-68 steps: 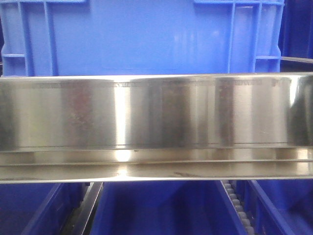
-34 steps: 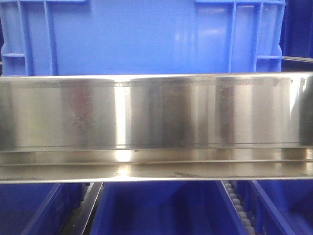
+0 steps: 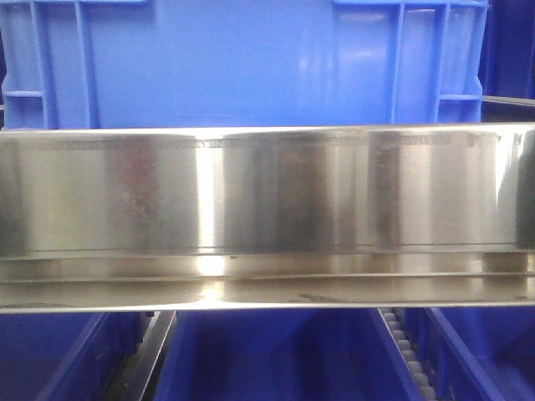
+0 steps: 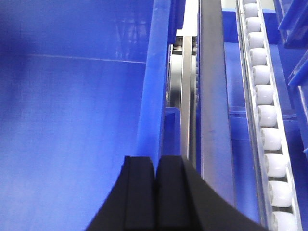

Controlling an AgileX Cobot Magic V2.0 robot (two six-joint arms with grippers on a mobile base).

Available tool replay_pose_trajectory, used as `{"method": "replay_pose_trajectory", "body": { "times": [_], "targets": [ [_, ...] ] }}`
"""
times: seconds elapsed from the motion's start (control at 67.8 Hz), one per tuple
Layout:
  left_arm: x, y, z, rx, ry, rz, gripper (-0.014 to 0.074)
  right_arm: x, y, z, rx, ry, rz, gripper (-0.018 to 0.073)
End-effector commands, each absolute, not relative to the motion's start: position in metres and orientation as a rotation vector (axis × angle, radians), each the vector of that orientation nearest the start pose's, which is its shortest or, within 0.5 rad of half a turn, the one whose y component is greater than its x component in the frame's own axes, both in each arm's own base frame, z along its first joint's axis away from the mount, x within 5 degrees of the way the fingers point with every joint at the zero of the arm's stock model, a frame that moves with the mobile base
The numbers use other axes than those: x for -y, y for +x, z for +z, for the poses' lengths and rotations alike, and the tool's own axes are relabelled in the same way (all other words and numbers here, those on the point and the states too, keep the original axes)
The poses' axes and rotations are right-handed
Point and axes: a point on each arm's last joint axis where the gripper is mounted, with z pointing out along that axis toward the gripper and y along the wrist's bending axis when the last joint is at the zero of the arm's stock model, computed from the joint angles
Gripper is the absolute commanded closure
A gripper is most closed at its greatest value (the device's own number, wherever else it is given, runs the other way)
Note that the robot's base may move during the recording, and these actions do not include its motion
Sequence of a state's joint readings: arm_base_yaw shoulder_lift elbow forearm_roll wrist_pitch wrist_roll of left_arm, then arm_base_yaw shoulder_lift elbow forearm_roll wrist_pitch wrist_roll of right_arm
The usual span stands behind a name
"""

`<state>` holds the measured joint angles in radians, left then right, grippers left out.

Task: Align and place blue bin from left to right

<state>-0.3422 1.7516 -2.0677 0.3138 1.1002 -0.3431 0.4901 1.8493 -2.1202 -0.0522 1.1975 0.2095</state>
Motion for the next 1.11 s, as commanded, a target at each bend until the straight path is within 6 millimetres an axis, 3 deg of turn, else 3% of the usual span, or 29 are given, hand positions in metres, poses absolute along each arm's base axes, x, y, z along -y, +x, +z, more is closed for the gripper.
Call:
{"method": "replay_pose_trajectory", "body": {
  "times": [0.0,0.059,0.133,0.546,0.914,1.003,1.091],
  "targets": [
    [0.105,0.364,0.461,-2.201,0.006,0.006,0.0707,-0.184,0.356,0.430,-2.380,-0.346,0.249,0.0476],
    [0.105,0.364,0.461,-2.201,0.006,0.006,0.0707,-0.184,0.356,0.430,-2.382,-0.346,0.249,0.0338],
    [0.105,0.363,0.462,-2.201,0.005,0.006,0.0707,-0.184,0.356,0.429,-2.381,-0.346,0.249,0.0267],
    [0.103,0.362,0.458,-2.245,-0.003,0.024,0.0707,-0.193,0.367,0.408,-2.447,-0.356,0.269,0.0307],
    [0.104,0.364,0.456,-2.247,-0.001,0.025,0.0703,-0.196,0.368,0.409,-2.440,-0.355,0.304,0.0307],
    [0.105,0.367,0.452,-2.258,0.001,0.029,0.0639,-0.197,0.370,0.408,-2.430,-0.353,0.308,0.0307],
    [0.107,0.370,0.447,-2.270,0.003,0.034,0.0513,-0.198,0.372,0.403,-2.437,-0.354,0.305,0.0307]
  ]
}}
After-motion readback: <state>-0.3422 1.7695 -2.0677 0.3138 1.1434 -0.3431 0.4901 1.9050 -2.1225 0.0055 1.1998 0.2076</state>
